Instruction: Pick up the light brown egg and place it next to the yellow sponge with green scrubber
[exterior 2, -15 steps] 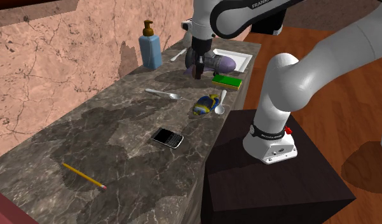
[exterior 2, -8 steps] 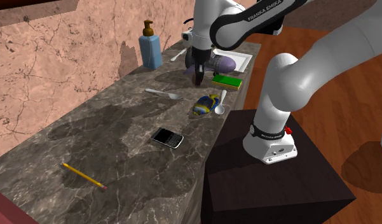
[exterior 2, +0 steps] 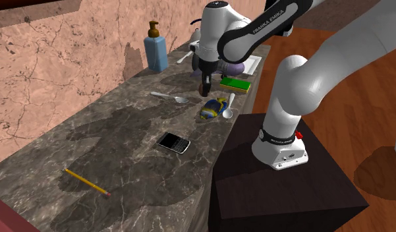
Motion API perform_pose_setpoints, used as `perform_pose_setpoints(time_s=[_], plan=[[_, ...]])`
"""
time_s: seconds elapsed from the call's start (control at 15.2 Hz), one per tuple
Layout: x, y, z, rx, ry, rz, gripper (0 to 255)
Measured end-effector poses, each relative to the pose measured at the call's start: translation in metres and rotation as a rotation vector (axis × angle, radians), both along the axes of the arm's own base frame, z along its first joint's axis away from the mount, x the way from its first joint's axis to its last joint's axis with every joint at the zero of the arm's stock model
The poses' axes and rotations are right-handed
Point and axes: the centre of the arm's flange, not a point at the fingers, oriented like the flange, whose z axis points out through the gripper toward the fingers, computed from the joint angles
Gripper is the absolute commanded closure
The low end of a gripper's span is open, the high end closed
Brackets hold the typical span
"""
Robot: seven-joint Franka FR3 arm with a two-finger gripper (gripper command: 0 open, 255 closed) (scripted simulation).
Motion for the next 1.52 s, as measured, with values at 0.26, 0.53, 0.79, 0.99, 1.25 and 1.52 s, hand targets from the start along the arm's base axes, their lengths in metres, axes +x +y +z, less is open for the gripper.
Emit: perform_pose_setpoints(time_s=[0.26,0.53,0.79,0.99,1.25,1.52], plan=[[0.000,0.000,-0.001,0.000,0.000,0.000,255],[0.000,0.000,-0.001,0.000,-0.001,0.000,0],[0.000,0.000,-0.001,0.000,-0.001,0.000,0],[-0.001,0.002,0.023,-0.002,-0.002,0.000,0],[-0.003,0.006,0.046,-0.001,-0.001,0.000,0],[-0.003,0.007,0.048,0.000,-0.001,0.000,0]])
